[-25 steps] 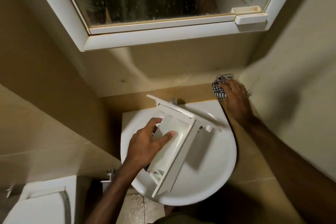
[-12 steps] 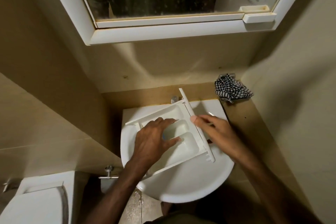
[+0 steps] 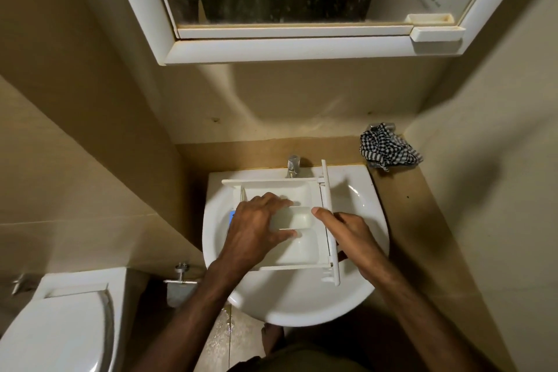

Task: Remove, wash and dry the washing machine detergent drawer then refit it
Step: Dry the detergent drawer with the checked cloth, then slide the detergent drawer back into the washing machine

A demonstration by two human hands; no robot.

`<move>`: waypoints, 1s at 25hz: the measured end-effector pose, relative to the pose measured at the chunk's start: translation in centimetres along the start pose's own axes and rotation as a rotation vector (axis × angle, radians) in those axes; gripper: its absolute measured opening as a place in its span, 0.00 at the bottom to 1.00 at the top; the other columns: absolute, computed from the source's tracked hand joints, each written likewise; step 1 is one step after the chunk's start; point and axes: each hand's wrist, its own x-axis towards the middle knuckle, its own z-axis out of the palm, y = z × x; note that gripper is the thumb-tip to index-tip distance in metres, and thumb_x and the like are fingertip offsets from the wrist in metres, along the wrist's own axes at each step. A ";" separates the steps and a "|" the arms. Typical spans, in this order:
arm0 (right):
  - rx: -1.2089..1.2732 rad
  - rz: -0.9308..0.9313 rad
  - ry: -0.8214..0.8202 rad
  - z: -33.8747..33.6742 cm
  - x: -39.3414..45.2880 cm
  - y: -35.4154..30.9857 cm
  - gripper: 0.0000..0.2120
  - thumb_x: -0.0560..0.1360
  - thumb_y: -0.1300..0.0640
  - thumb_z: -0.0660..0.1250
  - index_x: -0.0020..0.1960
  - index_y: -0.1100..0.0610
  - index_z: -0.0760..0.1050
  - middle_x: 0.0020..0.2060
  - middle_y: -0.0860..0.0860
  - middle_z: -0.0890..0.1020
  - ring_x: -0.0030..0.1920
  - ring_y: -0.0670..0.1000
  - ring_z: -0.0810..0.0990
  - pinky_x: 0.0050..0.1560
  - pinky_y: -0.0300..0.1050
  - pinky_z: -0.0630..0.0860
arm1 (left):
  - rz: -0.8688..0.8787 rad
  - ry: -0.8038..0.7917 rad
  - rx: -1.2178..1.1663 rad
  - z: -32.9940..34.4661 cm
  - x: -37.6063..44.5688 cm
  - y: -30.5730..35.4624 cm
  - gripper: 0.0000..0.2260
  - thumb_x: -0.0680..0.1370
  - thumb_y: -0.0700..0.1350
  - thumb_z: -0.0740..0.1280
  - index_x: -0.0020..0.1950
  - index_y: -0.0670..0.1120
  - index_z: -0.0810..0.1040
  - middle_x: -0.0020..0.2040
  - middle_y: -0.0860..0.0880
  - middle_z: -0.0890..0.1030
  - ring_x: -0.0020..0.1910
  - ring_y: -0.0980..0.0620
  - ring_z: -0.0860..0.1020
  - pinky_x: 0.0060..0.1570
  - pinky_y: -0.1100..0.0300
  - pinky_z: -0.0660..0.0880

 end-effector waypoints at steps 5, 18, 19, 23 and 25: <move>-0.024 -0.016 -0.035 0.6 0.3 0.9 0.34 0.64 0.28 0.67 0.47 0.60 0.82 0.41 0.56 0.87 0.42 0.56 0.87 0.40 0.61 0.85 | -0.074 0.203 -0.082 -1.5 -2.8 0.5 0.20 0.75 0.54 0.77 0.65 0.51 0.83 0.59 0.56 0.85 0.61 0.54 0.80 0.68 0.47 0.72; -0.101 -0.109 -0.243 6.7 -4.0 4.0 0.27 0.66 0.31 0.71 0.48 0.54 0.82 0.45 0.51 0.87 0.45 0.53 0.87 0.34 0.53 0.86 | -1.224 0.995 -0.806 3.4 -23.5 5.3 0.07 0.85 0.46 0.65 0.62 0.51 0.78 0.56 0.47 0.83 0.53 0.51 0.82 0.47 0.57 0.76; -0.092 -0.110 -0.280 7.7 -4.7 4.1 0.26 0.67 0.32 0.71 0.50 0.54 0.82 0.45 0.51 0.87 0.45 0.53 0.87 0.35 0.54 0.86 | -1.239 0.886 -0.850 3.7 -24.6 5.6 0.10 0.85 0.50 0.64 0.64 0.49 0.77 0.57 0.47 0.84 0.54 0.51 0.82 0.47 0.55 0.77; -0.101 -0.100 -0.444 12.6 -8.0 4.4 0.20 0.73 0.39 0.73 0.54 0.54 0.81 0.49 0.52 0.87 0.49 0.54 0.87 0.40 0.58 0.86 | -1.181 0.694 -1.082 3.0 -28.8 6.0 0.20 0.77 0.69 0.66 0.64 0.61 0.76 0.60 0.54 0.84 0.60 0.54 0.81 0.54 0.50 0.80; -0.135 -0.108 -0.501 15.3 -10.0 4.6 0.20 0.74 0.40 0.73 0.57 0.54 0.80 0.51 0.53 0.87 0.50 0.54 0.86 0.43 0.58 0.86 | -1.179 0.716 -1.136 2.6 -30.9 5.6 0.25 0.74 0.71 0.67 0.65 0.60 0.77 0.61 0.54 0.84 0.61 0.53 0.81 0.58 0.46 0.81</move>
